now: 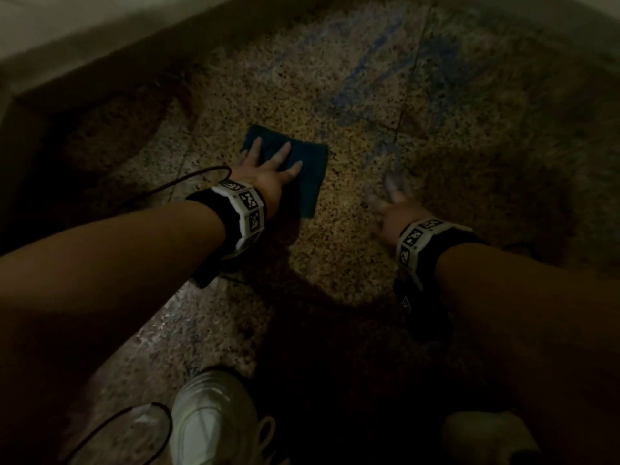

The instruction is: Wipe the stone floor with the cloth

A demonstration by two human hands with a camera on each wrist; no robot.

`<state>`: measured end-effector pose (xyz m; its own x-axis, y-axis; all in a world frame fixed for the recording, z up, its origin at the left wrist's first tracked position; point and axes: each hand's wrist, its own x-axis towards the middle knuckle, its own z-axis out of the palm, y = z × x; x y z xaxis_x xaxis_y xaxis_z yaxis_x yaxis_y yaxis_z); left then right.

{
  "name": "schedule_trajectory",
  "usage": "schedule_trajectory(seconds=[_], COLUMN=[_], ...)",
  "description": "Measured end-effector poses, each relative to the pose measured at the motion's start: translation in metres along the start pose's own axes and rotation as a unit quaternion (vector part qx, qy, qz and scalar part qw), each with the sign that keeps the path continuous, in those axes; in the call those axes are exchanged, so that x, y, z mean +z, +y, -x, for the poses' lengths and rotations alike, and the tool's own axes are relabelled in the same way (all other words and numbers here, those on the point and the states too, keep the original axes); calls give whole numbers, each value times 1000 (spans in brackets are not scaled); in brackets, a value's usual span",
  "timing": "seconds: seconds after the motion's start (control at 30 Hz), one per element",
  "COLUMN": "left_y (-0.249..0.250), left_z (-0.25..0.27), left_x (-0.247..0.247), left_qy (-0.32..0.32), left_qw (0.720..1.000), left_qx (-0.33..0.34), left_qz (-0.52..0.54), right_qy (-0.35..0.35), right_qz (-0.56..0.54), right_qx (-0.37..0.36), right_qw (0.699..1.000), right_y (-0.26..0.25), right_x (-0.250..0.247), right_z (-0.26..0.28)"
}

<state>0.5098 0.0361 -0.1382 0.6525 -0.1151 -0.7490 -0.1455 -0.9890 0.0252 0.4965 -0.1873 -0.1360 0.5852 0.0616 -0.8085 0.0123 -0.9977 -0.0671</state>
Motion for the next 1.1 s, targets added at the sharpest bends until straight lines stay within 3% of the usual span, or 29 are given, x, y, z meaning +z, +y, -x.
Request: schedule_trajectory(seconds=[0.37,0.6,0.73,0.9,1.1], left_y=[45,39,34,33,39], left_z=[-39,-30,-15,0,-13], left_x=[-57,-35,-5,11,0], left_qy=[30,18,15,6,15], left_qw=[999,999,998,995,991], left_qx=[20,29,58,80,94], left_qz=[38,20,-18,-56,-92], right_qy=[8,17,54,35,14], right_qz=[-34,-56,-1,53,41], right_qx=[-25,-40,-74,2,11], right_qw=[999,997,996,998,999], right_y=[9,12,20,37,31], right_x=[9,11,16,25,25], right_z=[-4,-2,7,21,24])
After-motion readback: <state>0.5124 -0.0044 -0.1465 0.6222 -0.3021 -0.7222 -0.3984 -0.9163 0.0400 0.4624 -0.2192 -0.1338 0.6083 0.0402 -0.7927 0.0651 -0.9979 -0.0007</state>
